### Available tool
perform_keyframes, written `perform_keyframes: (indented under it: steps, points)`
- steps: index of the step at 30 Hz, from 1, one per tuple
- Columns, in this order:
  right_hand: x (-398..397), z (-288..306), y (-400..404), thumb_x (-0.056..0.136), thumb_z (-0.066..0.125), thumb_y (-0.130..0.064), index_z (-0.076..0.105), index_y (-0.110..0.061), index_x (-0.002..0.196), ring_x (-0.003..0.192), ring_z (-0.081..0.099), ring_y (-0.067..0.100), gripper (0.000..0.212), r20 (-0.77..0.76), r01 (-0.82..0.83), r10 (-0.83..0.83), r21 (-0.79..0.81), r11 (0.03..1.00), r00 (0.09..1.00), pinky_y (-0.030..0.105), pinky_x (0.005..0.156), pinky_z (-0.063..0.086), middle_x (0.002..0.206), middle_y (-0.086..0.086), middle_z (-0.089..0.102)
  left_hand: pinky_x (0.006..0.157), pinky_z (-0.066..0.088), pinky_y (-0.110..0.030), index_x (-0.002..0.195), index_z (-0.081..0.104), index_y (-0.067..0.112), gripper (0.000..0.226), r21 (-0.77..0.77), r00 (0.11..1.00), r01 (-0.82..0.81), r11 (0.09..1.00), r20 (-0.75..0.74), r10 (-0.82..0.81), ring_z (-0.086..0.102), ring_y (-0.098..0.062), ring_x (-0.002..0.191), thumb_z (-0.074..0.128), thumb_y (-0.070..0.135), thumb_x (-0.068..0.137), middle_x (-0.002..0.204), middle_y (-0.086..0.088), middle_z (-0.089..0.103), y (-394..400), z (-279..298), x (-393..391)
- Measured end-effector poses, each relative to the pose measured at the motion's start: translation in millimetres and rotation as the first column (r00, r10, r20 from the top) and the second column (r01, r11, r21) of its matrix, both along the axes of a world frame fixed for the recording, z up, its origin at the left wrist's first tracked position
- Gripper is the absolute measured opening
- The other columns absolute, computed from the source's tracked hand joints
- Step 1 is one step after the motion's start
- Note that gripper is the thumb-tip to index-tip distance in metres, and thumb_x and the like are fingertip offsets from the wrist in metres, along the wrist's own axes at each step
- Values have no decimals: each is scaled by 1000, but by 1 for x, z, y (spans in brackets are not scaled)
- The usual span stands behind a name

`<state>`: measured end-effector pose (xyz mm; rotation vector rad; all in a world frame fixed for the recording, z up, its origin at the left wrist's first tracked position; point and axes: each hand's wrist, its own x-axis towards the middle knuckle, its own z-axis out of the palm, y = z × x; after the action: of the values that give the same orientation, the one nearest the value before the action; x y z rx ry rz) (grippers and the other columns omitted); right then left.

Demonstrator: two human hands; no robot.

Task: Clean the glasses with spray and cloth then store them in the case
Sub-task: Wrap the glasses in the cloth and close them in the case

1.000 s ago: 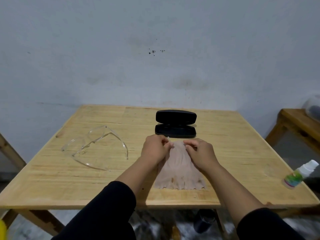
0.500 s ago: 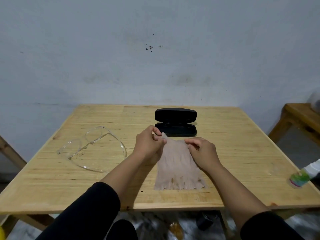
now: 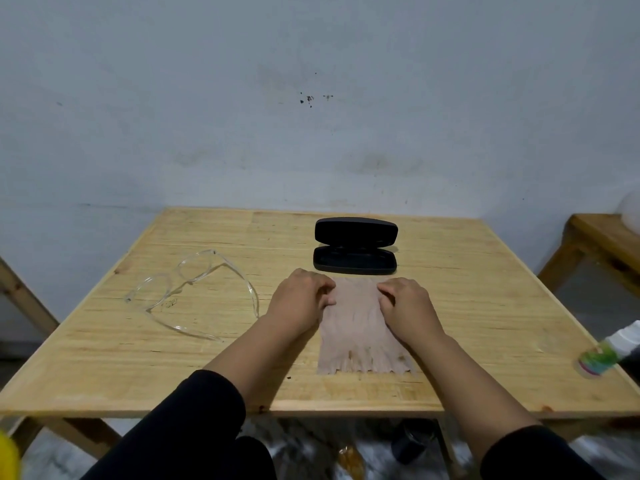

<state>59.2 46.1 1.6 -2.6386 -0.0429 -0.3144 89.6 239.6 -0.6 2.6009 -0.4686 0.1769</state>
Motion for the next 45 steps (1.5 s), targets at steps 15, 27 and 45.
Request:
perform_keyframes:
  steps: [15,27,45]
  points:
    - [-76,10,-11,84,66,-20,72,-17,100,92,57,4,18,24,-187,186,42,982,982,5,83,36,103,-2,69,86,45,-25,104,66,27,36,-15,991,118,993,-63,-119,55,-13,101,70,47,75,107,4,63,23,14,-74]
    - [-76,22,13,88,60,-18,68,-17,108,96,57,8,21,69,-106,101,65,992,992,14,85,39,109,-2,65,88,43,-22,108,67,23,26,-132,998,47,990,-29,-51,57,-13,105,60,35,87,113,4,66,40,25,-85]
    - [30,39,163,80,59,2,70,-18,102,91,60,13,31,33,-497,497,128,858,867,33,88,51,100,-7,62,83,47,-25,99,70,25,24,37,987,-130,991,103,126,59,-12,93,73,15,77,104,2,66,215,38,-85]
